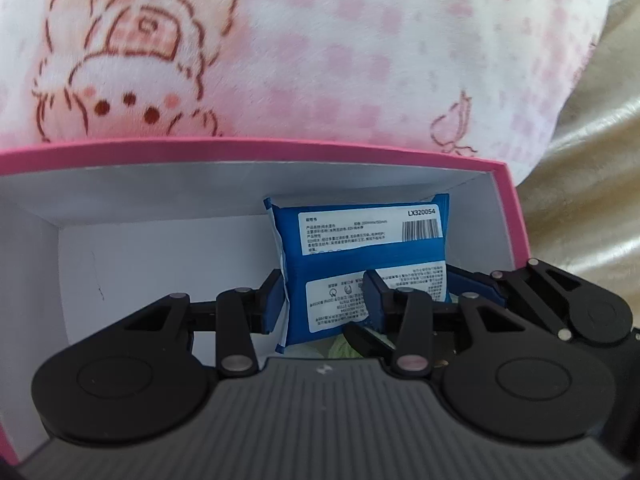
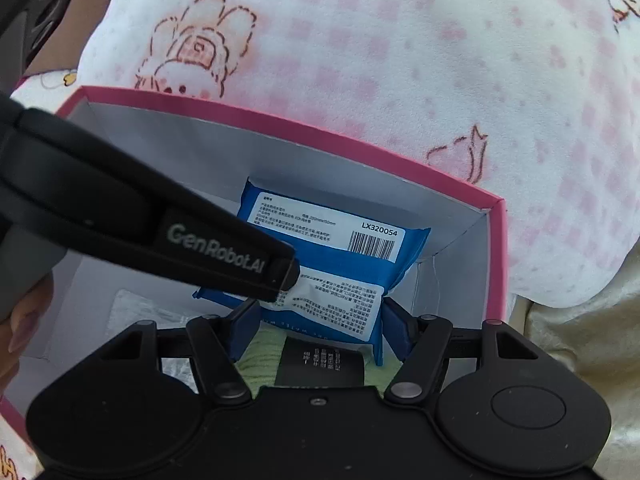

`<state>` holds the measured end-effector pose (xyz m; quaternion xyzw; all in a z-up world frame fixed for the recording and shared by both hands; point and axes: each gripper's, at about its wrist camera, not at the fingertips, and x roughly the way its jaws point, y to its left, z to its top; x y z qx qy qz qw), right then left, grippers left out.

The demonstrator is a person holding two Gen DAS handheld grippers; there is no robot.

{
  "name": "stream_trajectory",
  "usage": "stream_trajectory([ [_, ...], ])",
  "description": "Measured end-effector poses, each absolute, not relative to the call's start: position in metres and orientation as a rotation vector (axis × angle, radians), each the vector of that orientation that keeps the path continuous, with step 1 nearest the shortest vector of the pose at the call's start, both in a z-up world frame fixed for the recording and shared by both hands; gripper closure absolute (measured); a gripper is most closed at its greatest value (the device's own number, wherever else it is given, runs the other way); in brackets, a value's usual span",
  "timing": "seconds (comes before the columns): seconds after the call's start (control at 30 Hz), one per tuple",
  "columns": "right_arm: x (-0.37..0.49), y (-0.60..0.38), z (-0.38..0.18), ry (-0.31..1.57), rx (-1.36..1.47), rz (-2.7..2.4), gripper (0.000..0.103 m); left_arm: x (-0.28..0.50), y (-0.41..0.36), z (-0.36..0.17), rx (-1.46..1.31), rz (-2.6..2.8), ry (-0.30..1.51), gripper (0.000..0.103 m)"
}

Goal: Organize objects
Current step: 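Lower the wipes packet into the pink box and open the left gripper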

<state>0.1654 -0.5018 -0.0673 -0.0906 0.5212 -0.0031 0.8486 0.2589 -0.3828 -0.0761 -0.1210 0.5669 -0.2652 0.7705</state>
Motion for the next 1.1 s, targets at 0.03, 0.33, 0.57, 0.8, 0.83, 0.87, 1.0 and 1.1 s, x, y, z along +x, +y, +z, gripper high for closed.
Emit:
stream_trajectory([
  [0.03,0.167,-0.501,-0.069,1.109,-0.192,-0.013,0.035,0.260,-0.382,-0.078,-0.273,-0.571,1.237,0.063],
  [0.33,0.159,-0.498,-0.062,1.068,-0.215,-0.102,0.034,0.254,-0.376,-0.071,-0.253,-0.564,1.206,0.056],
  [0.57,0.130,-0.511,-0.035,0.971,-0.067,-0.094,0.036,0.243,-0.368,-0.040,-0.203,-0.605,1.157,0.056],
  [0.8,0.101,-0.495,-0.009,0.911,0.011,-0.016,0.036,0.229,-0.361,-0.010,-0.134,-0.652,1.123,0.056],
  [0.83,0.101,-0.492,-0.008,0.906,0.020,-0.008,0.036,0.228,-0.359,-0.005,-0.120,-0.660,1.120,0.056],
  [0.87,0.099,-0.490,-0.005,0.900,0.028,-0.003,0.036,0.224,-0.358,0.000,-0.102,-0.673,1.114,0.056],
  [1.0,0.081,-0.481,0.003,0.886,0.057,0.008,0.036,0.210,-0.348,0.013,-0.072,-0.709,1.121,0.056],
  [1.1,0.067,-0.474,0.013,0.875,0.081,0.003,0.036,0.199,-0.335,0.020,-0.050,-0.717,1.124,0.056],
])
